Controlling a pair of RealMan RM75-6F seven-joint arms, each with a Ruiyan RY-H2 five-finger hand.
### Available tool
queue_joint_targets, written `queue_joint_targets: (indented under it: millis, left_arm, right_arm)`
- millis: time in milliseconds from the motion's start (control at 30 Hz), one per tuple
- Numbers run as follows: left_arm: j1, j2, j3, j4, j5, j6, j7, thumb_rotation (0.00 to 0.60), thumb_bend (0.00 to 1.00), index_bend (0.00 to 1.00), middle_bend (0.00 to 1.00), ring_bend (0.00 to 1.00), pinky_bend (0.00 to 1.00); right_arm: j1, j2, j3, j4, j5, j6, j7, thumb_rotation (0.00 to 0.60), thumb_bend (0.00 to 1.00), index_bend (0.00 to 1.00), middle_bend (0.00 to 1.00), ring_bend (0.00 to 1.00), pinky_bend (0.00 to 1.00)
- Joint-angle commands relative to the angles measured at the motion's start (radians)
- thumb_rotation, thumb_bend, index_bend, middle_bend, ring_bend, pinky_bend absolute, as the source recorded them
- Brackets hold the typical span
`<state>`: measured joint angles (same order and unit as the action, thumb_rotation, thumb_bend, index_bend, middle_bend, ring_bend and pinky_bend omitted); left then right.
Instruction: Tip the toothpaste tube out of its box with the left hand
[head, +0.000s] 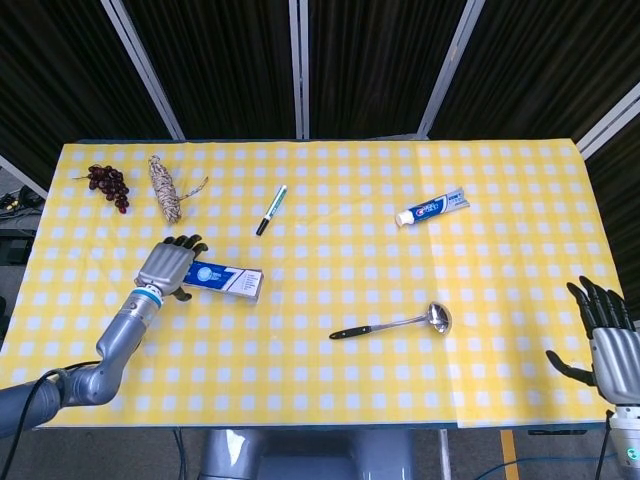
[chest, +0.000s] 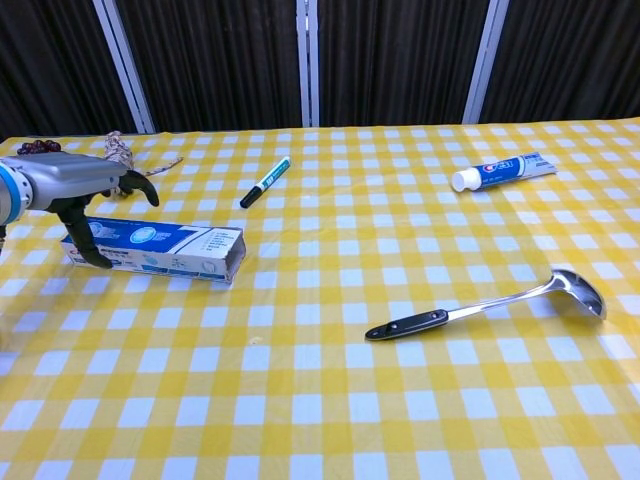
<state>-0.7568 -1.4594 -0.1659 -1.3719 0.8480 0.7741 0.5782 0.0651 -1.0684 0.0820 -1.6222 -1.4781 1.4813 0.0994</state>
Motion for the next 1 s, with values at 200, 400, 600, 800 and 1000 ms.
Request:
queue_joint_targets:
  millis: [200,400,600,800,1000]
  left_arm:
    - [-0.023,-0.055,0.022,0.043,-0.008,0.024,0.004,0.6,0.07,0.31,0.17,0.19,0.23]
    - [-0.016,-0.106,0.031,0.081,0.026,0.08,-0.018,0.6,0.31,0.52,0.37,0.37,0.38]
    - [0.024,-0.154,0.039,0.121,0.16,0.211,-0.102,0.6,0.39,0.65,0.48,0.45,0.46]
    - [0.039,-0.118,0.044,0.099,0.232,0.247,-0.139,0.6,0.39,0.65,0.48,0.45,0.45]
    - [0.036,-0.051,0.041,0.048,0.291,0.281,-0.122,0.6,0.39,0.63,0.47,0.45,0.44]
  right_arm:
    - [0.002,0.002,0.003,0.004,0.008,-0.006,0.008,0.6,0.08,0.0,0.0,0.0,0.0]
    - [0.001,0.003,0.003,0.002,0.004,-0.003,0.01,0.6,0.08,0.0,0.0,0.0,0.0]
    - [-0.001,0.002,-0.001,-0.003,-0.004,0.001,0.006,0.6,0.08,0.0,0.0,0.0,0.0]
    - [-0.004,0.003,-0.002,-0.008,-0.008,0.008,0.004,0.6,0.08,0.0,0.0,0.0,0.0]
    - [-0.005,0.005,-0.002,-0.01,-0.009,0.011,0.005,0.6,0.08,0.0,0.0,0.0,0.0]
